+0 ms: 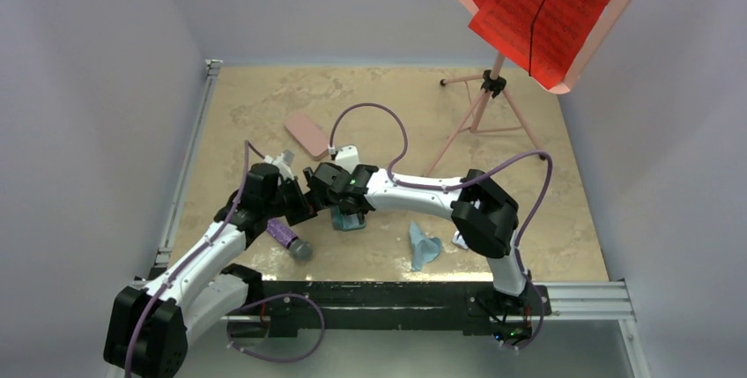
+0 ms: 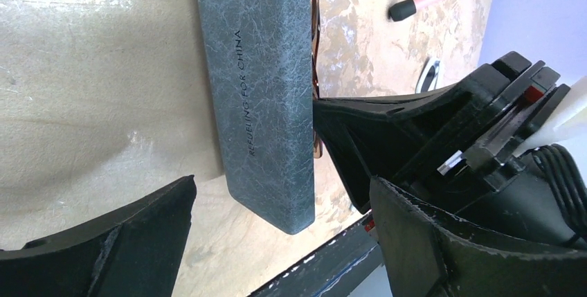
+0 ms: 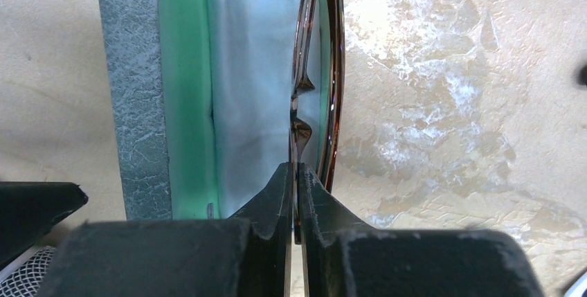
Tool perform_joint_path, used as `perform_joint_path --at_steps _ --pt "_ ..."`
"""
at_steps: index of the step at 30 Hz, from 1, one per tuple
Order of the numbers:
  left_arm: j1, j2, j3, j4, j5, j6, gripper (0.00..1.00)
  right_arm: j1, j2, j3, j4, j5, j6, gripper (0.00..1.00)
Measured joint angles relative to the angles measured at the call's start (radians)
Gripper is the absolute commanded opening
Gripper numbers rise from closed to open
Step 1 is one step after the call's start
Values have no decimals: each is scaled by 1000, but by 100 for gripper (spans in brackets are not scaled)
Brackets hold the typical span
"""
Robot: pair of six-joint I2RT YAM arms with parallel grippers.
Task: Organize the sunglasses
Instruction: Adjust the sunglasses in the sunglasses case.
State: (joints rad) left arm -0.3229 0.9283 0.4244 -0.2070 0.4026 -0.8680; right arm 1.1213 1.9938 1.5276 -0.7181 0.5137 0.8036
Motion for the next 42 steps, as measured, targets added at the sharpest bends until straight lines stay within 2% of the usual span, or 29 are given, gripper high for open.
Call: perform_joint_path --at_steps 11,23,42 --pt "0 -50 0 -26 -15 16 100 6 18 27 -29 18 -1 13" --pt "0 -75 0 -61 -28 20 100 6 18 -3 34 -32 -13 30" --pt "1 -73 0 -54 -1 23 100 4 -56 -132 189 -112 -27 34"
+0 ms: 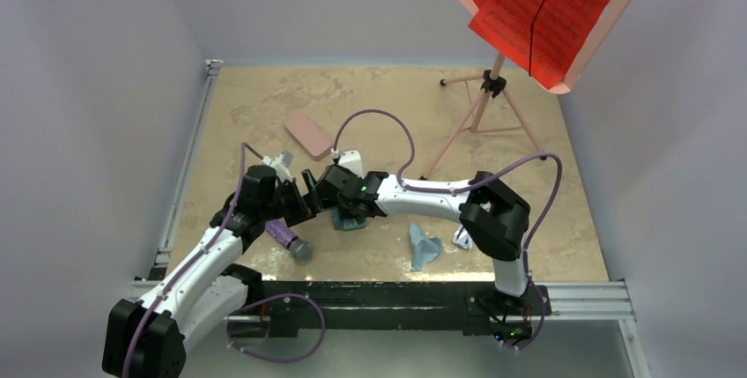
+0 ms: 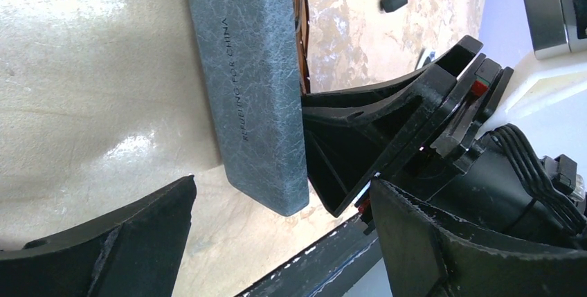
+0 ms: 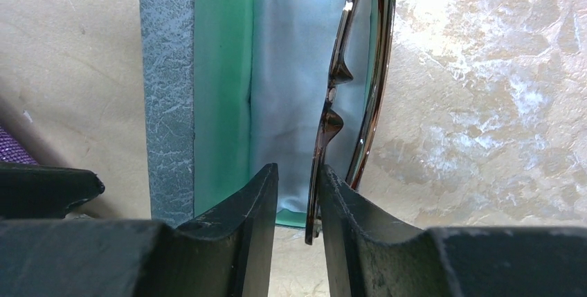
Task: Organize the sunglasses
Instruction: Adjust the sunglasses in the sunglasses case.
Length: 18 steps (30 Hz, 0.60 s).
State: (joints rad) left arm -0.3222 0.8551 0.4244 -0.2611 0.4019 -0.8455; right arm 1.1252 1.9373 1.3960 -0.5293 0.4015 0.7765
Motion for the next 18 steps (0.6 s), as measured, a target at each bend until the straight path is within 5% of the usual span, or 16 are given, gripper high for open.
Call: perform_joint_path --at_steps 18 --pt "-1 -9 -1 3 35 -5 100 0 -61 -106 160 -31 -44 33"
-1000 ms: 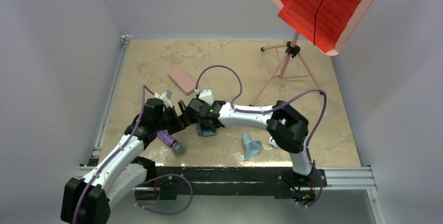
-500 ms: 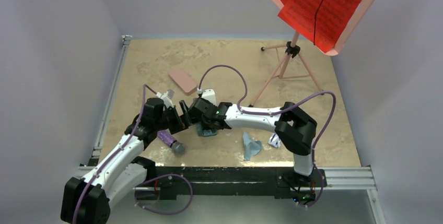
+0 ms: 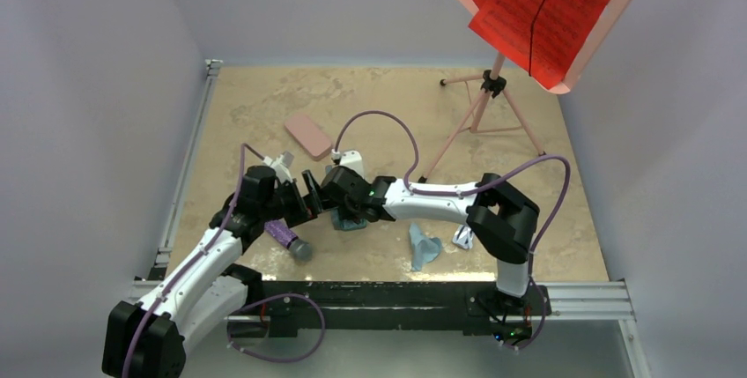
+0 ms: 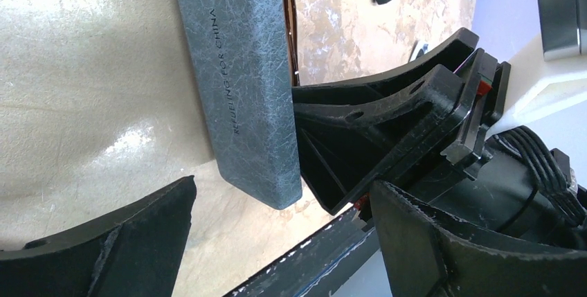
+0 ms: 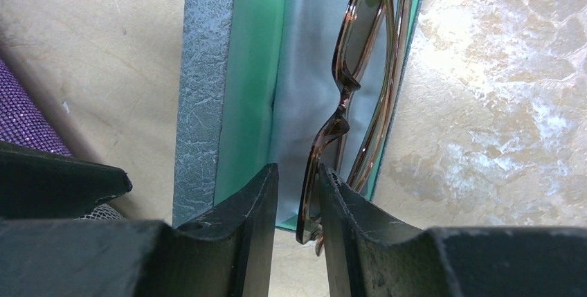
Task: Organize the sunglasses
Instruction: Adjust the sunglasses in the sunglasses case.
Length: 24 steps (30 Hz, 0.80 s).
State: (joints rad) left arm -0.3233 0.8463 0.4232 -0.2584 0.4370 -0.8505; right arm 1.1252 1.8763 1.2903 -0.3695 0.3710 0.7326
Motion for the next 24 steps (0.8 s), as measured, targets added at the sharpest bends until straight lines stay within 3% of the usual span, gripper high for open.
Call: perform_joint_path --at_steps 14,24 --pt "0 0 -12 -6 -2 -3 100 2 -5 -47 85 -23 -28 31" --pt "-2 -15 -12 62 63 -29 100 3 -93 -63 48 11 -36 34"
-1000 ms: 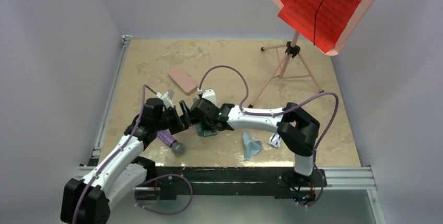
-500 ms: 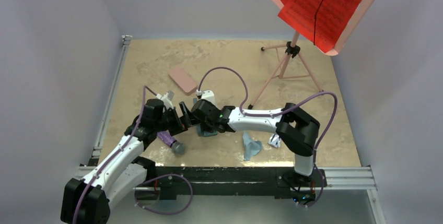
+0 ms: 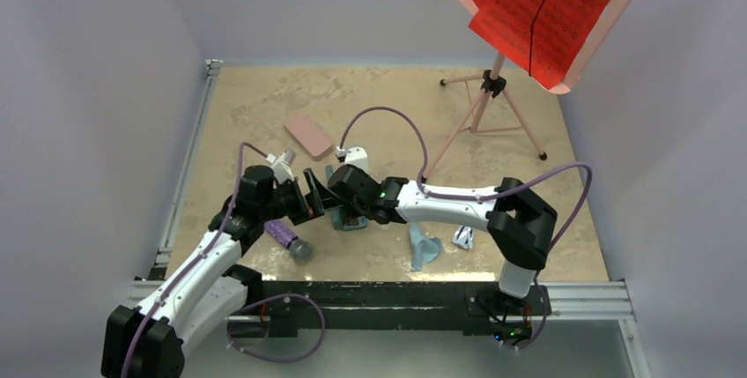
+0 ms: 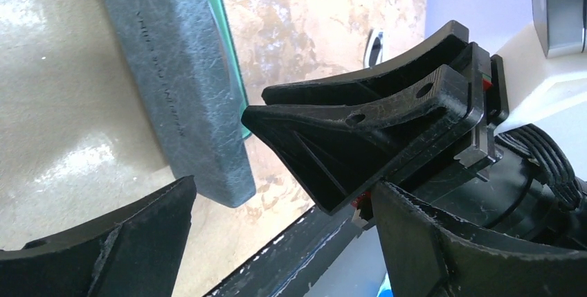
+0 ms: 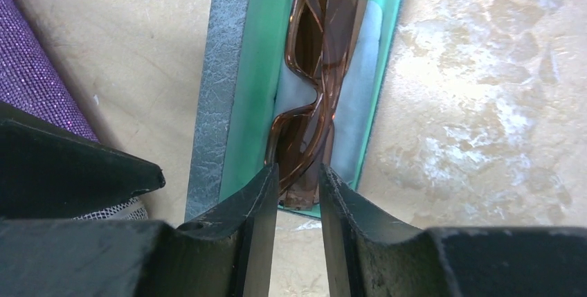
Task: Organize the sunglasses
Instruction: Adjust the sunglasses in the sunglasses case.
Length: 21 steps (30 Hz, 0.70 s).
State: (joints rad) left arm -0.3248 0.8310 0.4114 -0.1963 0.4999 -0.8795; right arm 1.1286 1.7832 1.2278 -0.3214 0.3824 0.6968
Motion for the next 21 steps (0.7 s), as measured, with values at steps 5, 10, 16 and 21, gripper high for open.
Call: perform_joint_path --at_steps 5,10,16,21 --pt "-6 -5 2 25 24 -3 100 9 -39 -13 -28 45 29 44" --pt "-13 0 18 13 27 -1 100 11 -71 -55 -36 98 115 56" --pt "-5 14 43 -38 -47 8 100 -41 -154 -185 25 40 220 40" --pt "-2 43 43 -63 -89 9 100 -191 -236 -407 274 -175 275 30"
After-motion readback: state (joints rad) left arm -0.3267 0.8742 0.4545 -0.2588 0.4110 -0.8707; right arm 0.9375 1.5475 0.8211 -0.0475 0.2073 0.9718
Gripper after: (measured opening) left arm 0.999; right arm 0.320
